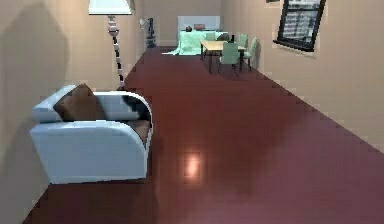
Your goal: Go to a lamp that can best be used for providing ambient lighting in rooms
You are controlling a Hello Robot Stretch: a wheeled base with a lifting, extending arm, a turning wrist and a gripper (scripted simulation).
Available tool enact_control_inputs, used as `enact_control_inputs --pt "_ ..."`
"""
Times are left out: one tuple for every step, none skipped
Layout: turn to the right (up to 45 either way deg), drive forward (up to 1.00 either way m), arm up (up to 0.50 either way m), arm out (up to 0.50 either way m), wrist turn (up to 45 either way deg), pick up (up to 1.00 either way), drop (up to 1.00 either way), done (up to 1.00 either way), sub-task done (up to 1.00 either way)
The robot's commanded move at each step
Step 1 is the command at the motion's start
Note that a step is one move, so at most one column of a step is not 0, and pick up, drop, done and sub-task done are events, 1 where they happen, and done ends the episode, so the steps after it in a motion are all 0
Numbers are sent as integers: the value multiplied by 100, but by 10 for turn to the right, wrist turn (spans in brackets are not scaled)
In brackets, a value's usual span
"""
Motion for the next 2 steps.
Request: enact_control_inputs --pt "0 100 0 0 0 0 0 0 0" --pt "-30 0 0 0 0 0 0 0 0"
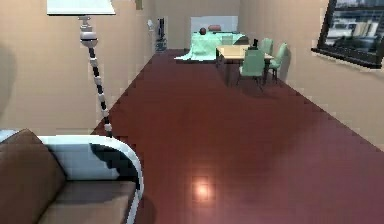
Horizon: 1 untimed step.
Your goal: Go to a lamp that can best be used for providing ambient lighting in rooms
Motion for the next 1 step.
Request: enact_control_inputs --pt "0 35 0 0 0 0 0 0 0"
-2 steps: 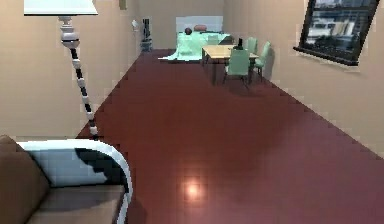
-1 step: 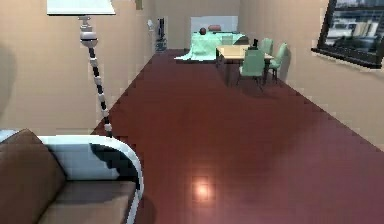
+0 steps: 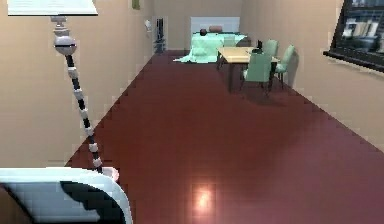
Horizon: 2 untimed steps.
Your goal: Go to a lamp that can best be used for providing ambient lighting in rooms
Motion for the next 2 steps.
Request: enact_control_inputs --pt "30 0 0 0 0 0 0 0 0" --pt "0 100 0 0 0 0 0 0 0"
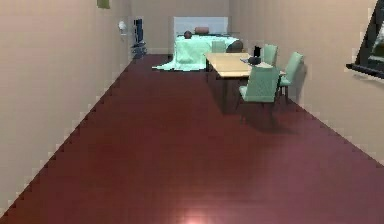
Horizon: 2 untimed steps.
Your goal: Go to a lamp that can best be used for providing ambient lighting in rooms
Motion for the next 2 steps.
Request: enact_control_inputs --pt "0 15 0 0 0 0 0 0 0" --pt "-450 0 0 0 0 0 0 0 0"
